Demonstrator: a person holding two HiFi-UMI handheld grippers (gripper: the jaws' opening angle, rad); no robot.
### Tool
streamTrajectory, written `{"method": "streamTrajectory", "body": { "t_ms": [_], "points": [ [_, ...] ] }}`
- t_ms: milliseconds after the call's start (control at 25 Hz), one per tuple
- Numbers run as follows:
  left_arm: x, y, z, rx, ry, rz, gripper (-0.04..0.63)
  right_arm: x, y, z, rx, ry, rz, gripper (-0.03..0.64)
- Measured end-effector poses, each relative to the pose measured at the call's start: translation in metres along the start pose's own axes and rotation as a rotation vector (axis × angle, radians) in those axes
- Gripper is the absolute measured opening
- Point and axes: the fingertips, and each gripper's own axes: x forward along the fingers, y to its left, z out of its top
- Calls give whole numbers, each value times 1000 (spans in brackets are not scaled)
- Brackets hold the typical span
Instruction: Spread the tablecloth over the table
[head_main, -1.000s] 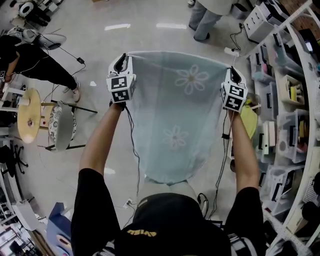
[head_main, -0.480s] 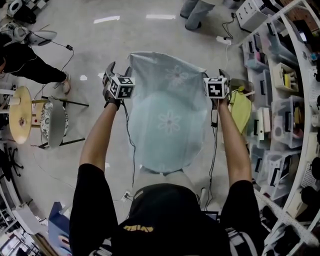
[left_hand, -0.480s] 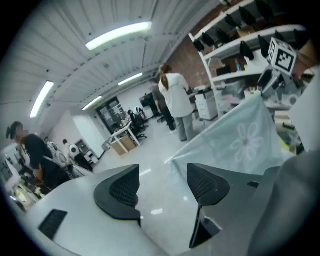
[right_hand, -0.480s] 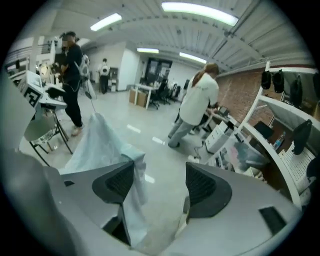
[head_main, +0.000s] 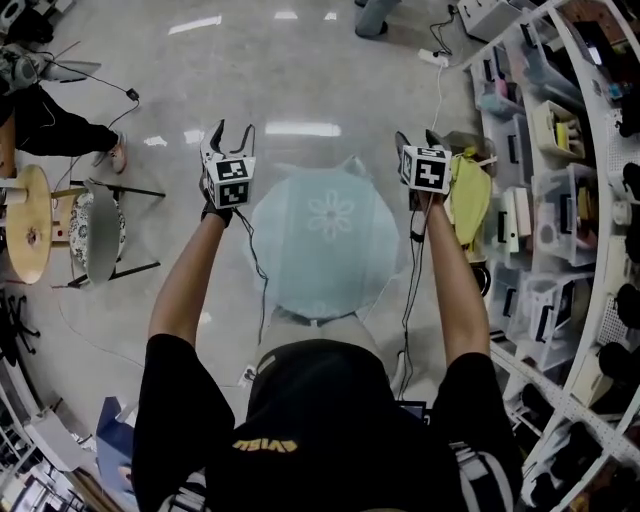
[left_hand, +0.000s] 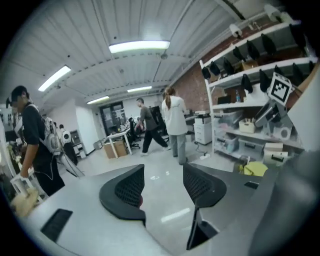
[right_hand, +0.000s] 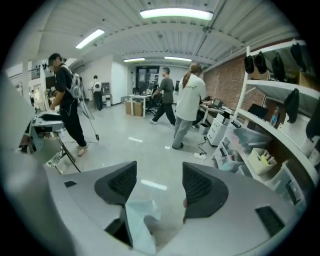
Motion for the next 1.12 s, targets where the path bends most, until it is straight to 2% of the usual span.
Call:
{"method": "streamTrajectory", "body": {
  "t_ms": [80, 240, 280, 320, 440, 480, 640, 720, 920, 1120],
  "points": [
    [-30, -12, 11, -53, -71, -40, 239, -25, 12, -8, 66, -17, 15, 267],
    [-97, -26, 19, -137, -191, -120, 176, -90, 50, -27, 195, -97, 43, 161],
    [-112, -29, 18, -162, -214, -153, 130, -105, 58, -33, 207, -115, 44, 139],
    [-128, -35, 17, -193, -235, -194, 55, -119, 64, -40, 208, -129, 40, 124],
    [-178, -63, 11, -257, -279, -292, 20, -163, 71, -69, 201, -163, 14, 2],
    [-194, -73, 11, -263, -289, -304, 18, -179, 71, -77, 199, -181, 15, 0],
    [-255, -102, 14, -330, -287, -311, 17, -253, 76, -106, 162, -259, 26, 0],
    [-287, -114, 16, -332, -296, -305, 17, -288, 85, -120, 138, -296, 45, 0],
    [-360, -135, 13, -358, -309, -226, 17, -354, 119, -137, 86, -388, 134, 0],
    [-433, -170, 3, -338, -336, -193, 17, -403, 139, -152, 56, -480, 200, 0]
  ]
}}
